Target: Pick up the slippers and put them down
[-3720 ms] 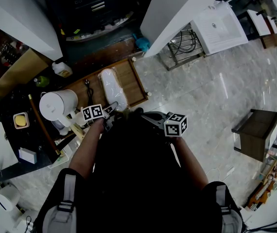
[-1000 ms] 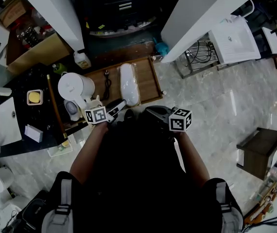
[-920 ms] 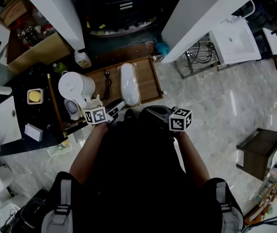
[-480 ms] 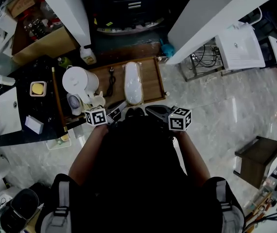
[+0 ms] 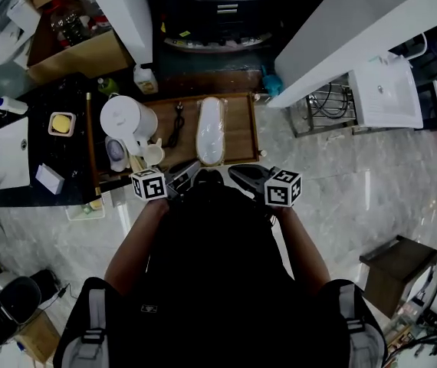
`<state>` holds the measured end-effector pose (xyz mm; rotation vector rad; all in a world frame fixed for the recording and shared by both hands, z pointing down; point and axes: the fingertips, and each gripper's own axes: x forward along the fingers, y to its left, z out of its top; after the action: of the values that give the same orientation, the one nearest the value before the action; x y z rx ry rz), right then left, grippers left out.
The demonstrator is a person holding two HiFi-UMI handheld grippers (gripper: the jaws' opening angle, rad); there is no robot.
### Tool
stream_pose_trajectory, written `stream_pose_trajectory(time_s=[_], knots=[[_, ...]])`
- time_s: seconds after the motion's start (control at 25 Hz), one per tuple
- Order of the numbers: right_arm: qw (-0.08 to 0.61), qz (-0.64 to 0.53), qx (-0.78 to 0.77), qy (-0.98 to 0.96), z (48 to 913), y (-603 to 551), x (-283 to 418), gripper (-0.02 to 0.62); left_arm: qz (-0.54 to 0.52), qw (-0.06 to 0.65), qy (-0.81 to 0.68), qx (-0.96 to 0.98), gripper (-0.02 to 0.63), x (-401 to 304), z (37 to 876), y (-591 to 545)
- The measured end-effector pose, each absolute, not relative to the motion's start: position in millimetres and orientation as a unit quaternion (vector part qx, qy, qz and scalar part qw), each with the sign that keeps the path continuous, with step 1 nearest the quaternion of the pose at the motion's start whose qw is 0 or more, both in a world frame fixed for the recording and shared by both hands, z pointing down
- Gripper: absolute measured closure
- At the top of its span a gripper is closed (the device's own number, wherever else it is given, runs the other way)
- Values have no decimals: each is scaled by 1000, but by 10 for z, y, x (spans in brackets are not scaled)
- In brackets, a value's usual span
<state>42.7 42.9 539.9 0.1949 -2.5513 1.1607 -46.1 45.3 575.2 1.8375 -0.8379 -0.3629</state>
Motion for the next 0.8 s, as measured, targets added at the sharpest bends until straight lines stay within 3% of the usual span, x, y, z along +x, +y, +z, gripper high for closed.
stream_pose_trajectory(time_s=[0.8], knots=[[183, 390, -5, -902, 5457, 326, 546, 589, -188, 489, -432, 734, 595, -349, 5571, 435]])
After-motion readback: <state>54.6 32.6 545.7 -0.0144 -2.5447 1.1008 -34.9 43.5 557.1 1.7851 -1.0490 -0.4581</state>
